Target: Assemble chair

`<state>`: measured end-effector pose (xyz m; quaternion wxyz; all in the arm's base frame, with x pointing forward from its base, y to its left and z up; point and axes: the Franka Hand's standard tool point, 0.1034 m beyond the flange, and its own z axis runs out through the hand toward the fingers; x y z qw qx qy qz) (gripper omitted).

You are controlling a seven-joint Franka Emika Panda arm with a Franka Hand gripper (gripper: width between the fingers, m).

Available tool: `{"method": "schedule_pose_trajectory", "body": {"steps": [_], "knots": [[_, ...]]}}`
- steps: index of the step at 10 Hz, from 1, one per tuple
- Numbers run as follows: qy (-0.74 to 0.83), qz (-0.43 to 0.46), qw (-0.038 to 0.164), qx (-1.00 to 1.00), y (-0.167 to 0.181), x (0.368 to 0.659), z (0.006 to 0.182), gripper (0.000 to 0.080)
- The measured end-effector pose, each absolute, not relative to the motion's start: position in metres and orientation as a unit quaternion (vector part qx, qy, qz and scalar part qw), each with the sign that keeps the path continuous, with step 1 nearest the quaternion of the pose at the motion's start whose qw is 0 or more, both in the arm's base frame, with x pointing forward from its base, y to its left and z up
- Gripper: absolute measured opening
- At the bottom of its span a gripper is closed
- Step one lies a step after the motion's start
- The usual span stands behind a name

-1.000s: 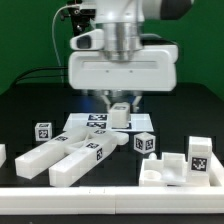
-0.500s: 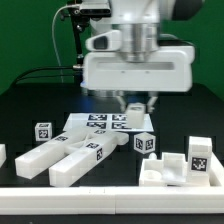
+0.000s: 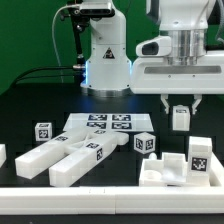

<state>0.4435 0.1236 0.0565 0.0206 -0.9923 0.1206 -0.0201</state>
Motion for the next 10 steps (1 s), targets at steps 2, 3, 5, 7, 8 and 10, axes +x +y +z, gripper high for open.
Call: {"method": "schedule_pose_trajectory", "body": {"steps": [2,3,5,7,8,10], "knots": [[0.122,-0.024,0.020,-0.992,0.125,0.441,0.052,0.0288],[0.128,-0.040,0.019,-0.991,0.129,0.428,0.039,0.0288],[0.129,-0.026,0.013,-0.991,0.136,0.410,0.017,0.0288],[0.131,-0.022,0.012,-0.991,0.136,0.407,0.014,0.0288],[0.130,-0.016,0.012,-0.991,0.136,0.406,0.013,0.0395],[0.130,0.008,0.018,-0.991,0.126,0.419,0.024,0.0613]]}}
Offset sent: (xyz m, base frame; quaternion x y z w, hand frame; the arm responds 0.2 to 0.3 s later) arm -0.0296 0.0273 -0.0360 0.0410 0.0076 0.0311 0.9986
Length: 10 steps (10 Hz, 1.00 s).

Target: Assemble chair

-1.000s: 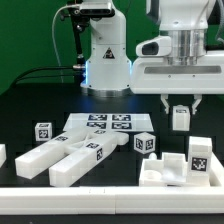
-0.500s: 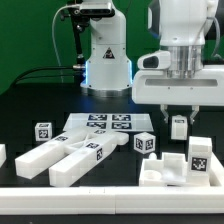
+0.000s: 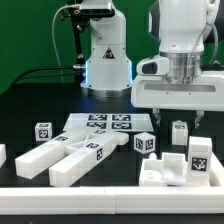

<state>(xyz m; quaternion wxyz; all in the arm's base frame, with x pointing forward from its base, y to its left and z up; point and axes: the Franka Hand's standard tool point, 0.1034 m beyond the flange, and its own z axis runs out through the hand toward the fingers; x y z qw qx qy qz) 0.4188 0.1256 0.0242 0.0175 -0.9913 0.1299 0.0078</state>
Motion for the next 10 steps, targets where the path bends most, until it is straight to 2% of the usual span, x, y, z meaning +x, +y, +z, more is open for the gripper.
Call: {"method": "schedule_pose_trajectory", "body": {"steps": [1,2,3,4,7,10], "knots": [[0.131,0.029,0.023,-0.991,0.120,0.426,0.032,0.0613],[0.124,0.090,0.030,-0.988,0.117,0.433,0.042,0.0643],[0.121,0.126,0.038,-0.984,0.117,0.451,0.054,0.0648],[0.106,0.133,0.043,-0.984,0.121,0.465,0.056,0.0648],[0.061,0.199,0.058,-0.976,0.118,0.470,0.051,0.0649],[0.077,0.304,0.062,-0.948,0.113,0.464,0.048,0.0649]]}}
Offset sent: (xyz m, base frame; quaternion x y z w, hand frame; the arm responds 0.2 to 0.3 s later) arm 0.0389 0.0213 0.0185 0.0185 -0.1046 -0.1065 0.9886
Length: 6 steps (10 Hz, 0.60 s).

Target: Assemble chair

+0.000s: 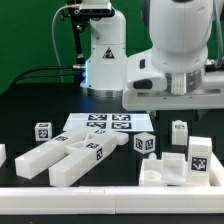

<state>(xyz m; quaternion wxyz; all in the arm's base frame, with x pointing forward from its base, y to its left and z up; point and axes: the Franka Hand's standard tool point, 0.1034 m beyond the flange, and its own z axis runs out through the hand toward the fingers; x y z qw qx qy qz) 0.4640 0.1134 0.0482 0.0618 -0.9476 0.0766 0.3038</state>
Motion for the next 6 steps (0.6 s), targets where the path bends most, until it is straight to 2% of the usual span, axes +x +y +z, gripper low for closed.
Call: {"method": "schedule_pose_trajectory", "body": {"steps": [2,4,6], "knots": [[0.104,0.379,0.053,-0.918,0.116,0.468,0.040,0.0649],[0.097,0.437,0.035,-0.893,0.128,0.459,0.040,0.0649],[0.103,0.448,0.035,-0.887,0.121,0.465,0.034,0.0649]]}}
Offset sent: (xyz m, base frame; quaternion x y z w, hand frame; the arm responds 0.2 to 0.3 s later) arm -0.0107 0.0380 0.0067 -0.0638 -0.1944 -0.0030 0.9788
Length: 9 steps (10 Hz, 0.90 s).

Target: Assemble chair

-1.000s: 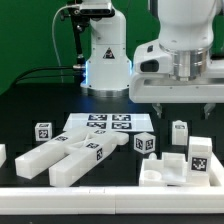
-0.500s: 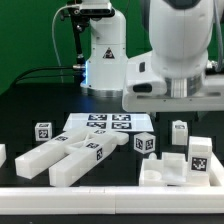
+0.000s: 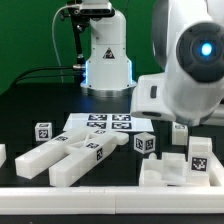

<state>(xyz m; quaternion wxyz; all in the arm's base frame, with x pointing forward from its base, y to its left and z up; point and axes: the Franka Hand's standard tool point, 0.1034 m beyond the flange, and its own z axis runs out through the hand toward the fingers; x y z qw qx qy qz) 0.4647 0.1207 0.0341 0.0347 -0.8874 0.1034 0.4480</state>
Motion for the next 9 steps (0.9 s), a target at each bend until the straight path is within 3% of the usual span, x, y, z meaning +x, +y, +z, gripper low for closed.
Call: {"method": "schedule_pose_trajectory", "body": {"steps": [2,5,7,8,9], "knots": [[0.107,0.449,0.034,-0.887,0.120,0.464,0.033,0.0649],[0.156,0.461,0.009,-0.874,0.120,0.454,0.013,0.0649],[0.165,0.464,0.000,-0.870,0.119,0.452,0.009,0.0649],[0.166,0.464,0.000,-0.870,0.118,0.452,0.009,0.0530],[0.167,0.465,0.000,-0.870,0.117,0.452,0.009,0.0530]]}}
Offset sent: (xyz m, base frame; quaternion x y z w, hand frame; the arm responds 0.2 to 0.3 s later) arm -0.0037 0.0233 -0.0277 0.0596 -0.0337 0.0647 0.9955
